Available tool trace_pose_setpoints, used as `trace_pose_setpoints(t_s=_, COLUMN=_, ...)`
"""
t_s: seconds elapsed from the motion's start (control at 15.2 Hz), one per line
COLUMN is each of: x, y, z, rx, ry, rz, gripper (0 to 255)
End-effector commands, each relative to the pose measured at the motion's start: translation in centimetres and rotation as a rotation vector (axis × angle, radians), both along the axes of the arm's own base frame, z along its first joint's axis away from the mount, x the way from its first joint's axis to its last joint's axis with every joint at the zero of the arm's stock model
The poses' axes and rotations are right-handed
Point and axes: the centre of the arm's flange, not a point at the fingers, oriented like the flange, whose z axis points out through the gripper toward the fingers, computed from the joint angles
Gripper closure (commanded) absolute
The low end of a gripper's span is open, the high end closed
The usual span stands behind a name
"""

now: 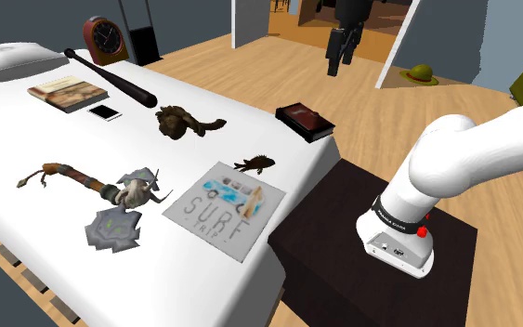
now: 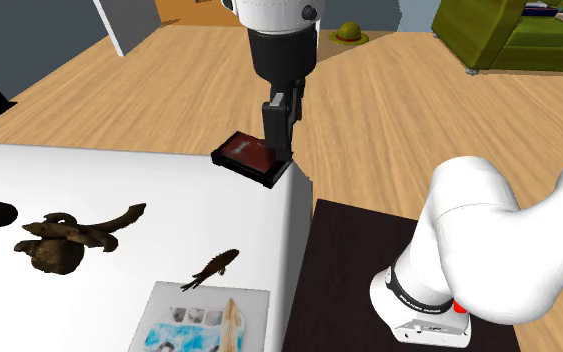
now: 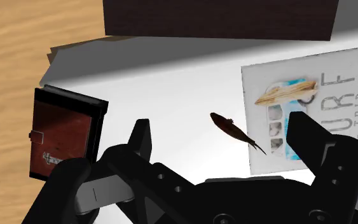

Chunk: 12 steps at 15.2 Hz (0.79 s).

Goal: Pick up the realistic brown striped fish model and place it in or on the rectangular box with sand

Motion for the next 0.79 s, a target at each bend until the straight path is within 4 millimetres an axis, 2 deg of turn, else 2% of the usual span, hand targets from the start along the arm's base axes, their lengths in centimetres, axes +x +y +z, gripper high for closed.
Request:
trace_pose_setpoints(t_s=0.0, x=0.0, y=0.0, z=0.0, rx=0.000, ry=0.000, rz=0.000, gripper=0)
trace_pose_setpoints(t_s=0.73, x=8.0, y=2.7, z=-12.1, rx=-0.015, ry=0.042, rz=0.322, gripper=0)
